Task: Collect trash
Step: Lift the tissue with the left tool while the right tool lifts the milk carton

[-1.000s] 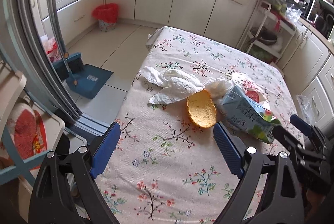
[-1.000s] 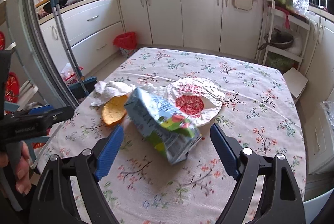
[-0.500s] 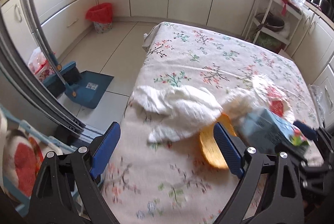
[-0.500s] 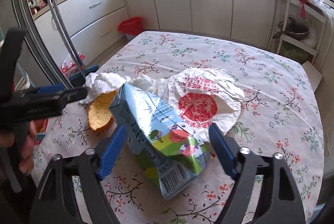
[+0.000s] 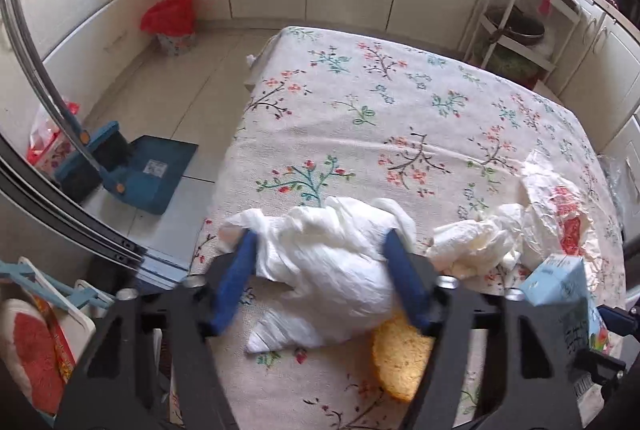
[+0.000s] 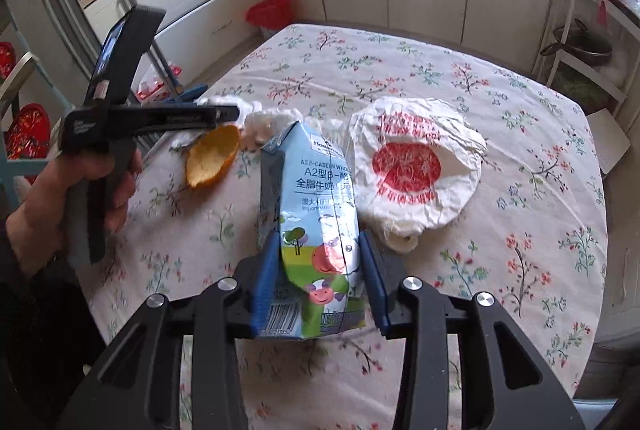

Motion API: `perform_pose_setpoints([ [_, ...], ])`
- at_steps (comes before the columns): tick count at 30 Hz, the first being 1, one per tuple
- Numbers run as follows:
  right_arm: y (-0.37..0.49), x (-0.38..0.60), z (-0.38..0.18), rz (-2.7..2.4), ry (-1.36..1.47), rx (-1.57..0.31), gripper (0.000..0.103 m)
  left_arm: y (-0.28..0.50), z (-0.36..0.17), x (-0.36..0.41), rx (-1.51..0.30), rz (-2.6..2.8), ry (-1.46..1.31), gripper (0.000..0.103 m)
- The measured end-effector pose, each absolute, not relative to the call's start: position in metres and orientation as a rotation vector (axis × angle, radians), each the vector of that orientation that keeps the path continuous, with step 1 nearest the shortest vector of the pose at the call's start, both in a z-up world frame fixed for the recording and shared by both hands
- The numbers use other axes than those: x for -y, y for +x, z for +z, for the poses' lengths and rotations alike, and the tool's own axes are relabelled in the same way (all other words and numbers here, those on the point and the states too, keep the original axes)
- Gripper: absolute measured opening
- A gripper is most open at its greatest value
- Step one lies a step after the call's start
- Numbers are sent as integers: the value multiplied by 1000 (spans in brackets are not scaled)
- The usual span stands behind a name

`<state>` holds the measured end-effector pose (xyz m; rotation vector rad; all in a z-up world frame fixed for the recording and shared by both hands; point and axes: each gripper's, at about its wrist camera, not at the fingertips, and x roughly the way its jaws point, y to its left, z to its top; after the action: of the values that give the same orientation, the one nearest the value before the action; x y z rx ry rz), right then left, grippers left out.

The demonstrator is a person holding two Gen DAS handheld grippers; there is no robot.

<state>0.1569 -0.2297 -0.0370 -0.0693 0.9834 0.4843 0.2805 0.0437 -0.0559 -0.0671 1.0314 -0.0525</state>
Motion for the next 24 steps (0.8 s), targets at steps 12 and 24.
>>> perform_pose_setpoints([
  [12,136,235,-44,571,-151,-1038,62,250,-14,-70,-983,-204,-305,12],
  [24,136,246,-37,556,-50,-1058,41,185,-6,-25,-1047,-437,-181,12],
])
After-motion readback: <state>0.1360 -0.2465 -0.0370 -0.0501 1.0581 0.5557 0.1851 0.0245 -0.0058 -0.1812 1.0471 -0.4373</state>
